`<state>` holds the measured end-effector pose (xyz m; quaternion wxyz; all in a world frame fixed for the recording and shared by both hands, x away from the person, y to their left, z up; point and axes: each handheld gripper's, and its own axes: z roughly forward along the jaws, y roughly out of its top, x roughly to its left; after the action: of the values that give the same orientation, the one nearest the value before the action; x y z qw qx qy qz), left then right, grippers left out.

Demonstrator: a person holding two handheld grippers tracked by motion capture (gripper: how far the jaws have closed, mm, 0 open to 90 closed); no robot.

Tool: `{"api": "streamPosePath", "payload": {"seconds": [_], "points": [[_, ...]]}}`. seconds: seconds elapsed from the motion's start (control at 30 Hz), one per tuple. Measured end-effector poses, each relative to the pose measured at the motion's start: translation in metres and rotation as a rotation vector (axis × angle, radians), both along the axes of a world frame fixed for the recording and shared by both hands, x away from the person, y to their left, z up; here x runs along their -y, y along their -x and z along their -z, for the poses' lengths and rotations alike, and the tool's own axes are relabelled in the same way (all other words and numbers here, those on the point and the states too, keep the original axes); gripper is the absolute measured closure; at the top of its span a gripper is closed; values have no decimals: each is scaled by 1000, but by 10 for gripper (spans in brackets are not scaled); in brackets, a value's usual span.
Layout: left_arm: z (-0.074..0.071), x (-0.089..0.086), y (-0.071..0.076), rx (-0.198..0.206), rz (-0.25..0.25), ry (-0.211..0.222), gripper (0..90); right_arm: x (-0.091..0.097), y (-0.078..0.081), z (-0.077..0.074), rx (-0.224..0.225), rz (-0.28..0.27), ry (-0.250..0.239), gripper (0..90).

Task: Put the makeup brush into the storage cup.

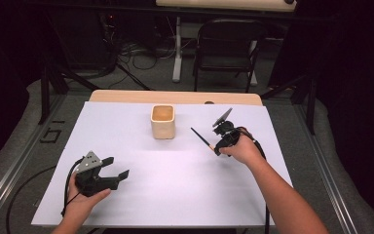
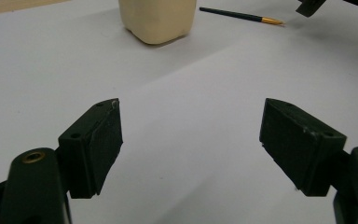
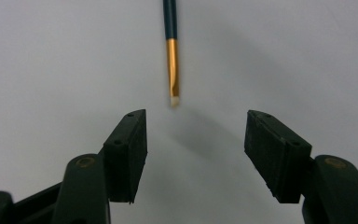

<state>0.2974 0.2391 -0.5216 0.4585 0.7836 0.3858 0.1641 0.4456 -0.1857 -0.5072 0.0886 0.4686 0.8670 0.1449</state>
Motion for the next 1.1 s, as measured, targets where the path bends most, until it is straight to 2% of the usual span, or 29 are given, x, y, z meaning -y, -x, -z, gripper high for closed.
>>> {"api": "streamPosePath", "payload": {"seconds": [0.03, 0.07, 0.1, 0.13, 0.17, 0.2, 0.23, 0.27, 0.3, 0.33, 0.4, 0.43, 0.47, 0.5, 0.53, 0.57, 0.6, 0.63, 0.67, 0.73, 0.77, 0.87, 0.9, 0.93, 1.0, 1.03, 1.07, 1.1], "points": [[0, 0, 0, 0, 1, -2, 212, 0, 0, 0, 0, 0, 0, 401], [0, 0, 0, 0, 2, -2, 212, -2, -3, -12, -116, -10, 117, 404], [0, 0, 0, 0, 2, -4, 212, -3, -6, -7, -95, -25, 95, 404], [0, 0, 0, -1, 1, -5, 212, -5, -7, -6, -89, -23, 124, 405], [0, 0, 0, -4, 5, -5, 212, -7, -7, -5, -86, 4, 110, 408], [0, 0, 0, -3, 1, -4, 212, -9, -12, -4, -64, -1, 63, 416], [0, -1, 0, -4, 1, -5, 212, -9, -12, -4, -64, -1, 63, 416], [0, -1, -1, -4, 2, -5, 212, -9, -14, -3, -45, -17, 53, 421], [1, -1, -1, -5, 1, -3, 212, -10, -16, -6, -89, -23, 101, 424], [1, -1, -1, -5, -1, -3, 213, -12, -17, -4, -92, 2, 84, 427], [1, -2, -1, -7, -1, -4, 213, -16, -21, 1, -26, -13, 70, 451], [1, -2, -1, -9, -2, -4, 213, -16, -21, 1, -26, -13, 70, 451], [1, -2, -1, -8, -2, -4, 214, -17, -24, -6, -68, -31, 119, 460], [1, -2, -1, -8, -1, -4, 214, -18, -26, -7, -74, -26, 94, 468], [1, -2, -1, -8, -1, -4, 214, -19, -29, -9, -98, -35, 114, 470], [1, -2, -1, -8, -1, -5, 214, -21, -30, -8, -81, -37, 127, 470], [1, -2, -1, -9, -2, -6, 214, -23, -30, -8, -88, -26, 131, 472], [1, -2, -1, -10, -3, -6, 214, -23, -32, -5, -48, -46, 92, 474], [1, -2, -2, -11, -2, -6, 214, -24, -34, -9, -81, -41, 122, 479], [1, -3, -2, -12, -3, -5, 214, -27, -35, -10, -92, -22, 102, 494], [1, -3, -2, -12, -2, -4, 214, -26, -36, -5, -53, -33, 60, 504], [2, -3, -2, -14, -2, -4, 214, -29, -35, 0, -45, -24, 63, 513], [2, -3, -2, -13, -1, -6, 214, -31, -35, -3, -75, -12, 89, 519], [2, -3, -2, -13, -2, -8, 214, -33, -37, -6, -86, -55, 119, 539], [2, -2, -2, -14, -1, -7, 214, -34, -37, -5, -81, -47, 100, 545], [2, -2, -2, -14, -2, -8, 214, -34, -40, -8, -100, -84, 137, 556], [2, -2, -2, -15, -2, -9, 214, -37, -36, -2, -71, -17, 73, 565], [2, -2, -2, -14, 1, -12, 214, -37, -39, -6, -101, -56, 118, 575]]}}
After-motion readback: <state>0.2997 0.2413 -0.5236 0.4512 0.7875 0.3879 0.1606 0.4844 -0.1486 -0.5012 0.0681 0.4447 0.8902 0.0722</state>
